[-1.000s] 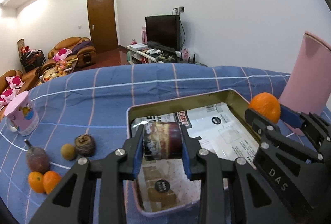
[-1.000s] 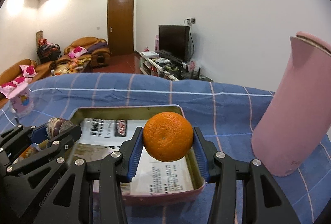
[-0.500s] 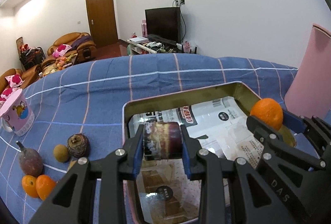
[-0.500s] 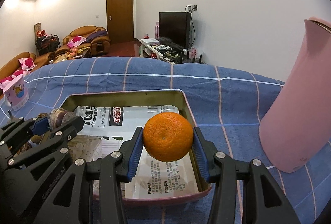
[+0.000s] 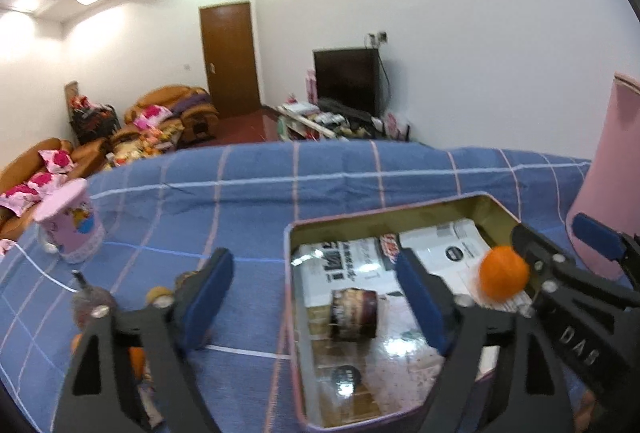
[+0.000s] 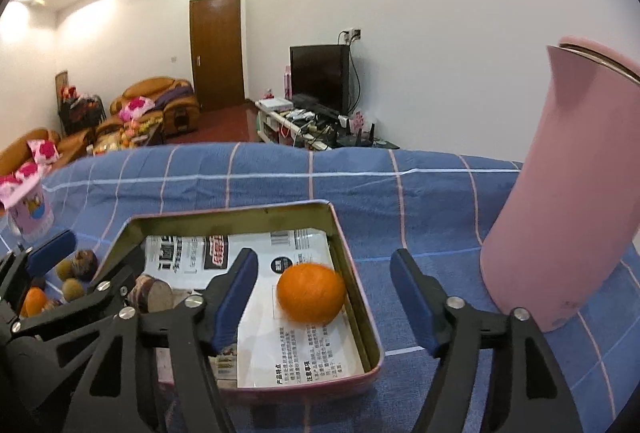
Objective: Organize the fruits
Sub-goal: 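Open both tools and withdraw them from the tin toward the fruits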
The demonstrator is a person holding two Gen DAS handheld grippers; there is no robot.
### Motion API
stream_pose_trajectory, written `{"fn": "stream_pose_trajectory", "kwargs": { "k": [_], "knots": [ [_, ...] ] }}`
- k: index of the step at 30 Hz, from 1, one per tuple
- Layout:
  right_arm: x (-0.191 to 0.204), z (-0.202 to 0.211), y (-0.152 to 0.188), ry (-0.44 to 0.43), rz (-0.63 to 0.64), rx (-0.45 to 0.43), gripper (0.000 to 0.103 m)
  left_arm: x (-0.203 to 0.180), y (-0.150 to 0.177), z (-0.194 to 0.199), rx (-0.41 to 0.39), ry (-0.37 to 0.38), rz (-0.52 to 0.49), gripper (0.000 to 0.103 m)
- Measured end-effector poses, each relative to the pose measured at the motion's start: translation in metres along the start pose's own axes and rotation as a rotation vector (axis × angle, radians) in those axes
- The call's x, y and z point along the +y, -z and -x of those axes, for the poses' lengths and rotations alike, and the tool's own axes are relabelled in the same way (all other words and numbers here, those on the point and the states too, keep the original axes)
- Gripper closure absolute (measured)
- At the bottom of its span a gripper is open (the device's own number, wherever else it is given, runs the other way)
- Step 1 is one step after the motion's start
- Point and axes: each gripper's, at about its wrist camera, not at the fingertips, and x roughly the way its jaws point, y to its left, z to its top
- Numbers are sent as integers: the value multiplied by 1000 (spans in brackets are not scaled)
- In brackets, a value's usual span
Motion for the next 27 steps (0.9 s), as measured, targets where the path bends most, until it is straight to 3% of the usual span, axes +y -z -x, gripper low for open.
{"fn": "stream_pose_trajectory", "kwargs": {
  "k": [3,6,11,27],
  "knots": [
    [-4,13,-3,-16,-38,-63,30,5,-1,11,-53,-32,0,0],
    [-9,25,-2,-31,-78,-135,17,6,0,14,-68,-51,-20,0],
    [-7,33,1,-4,-72,-204,15,11,5,21,-83,-70,-32,0],
    [5,29,9,2,-70,-167,15,37,16,27,-51,-44,23,0]
  ]
}}
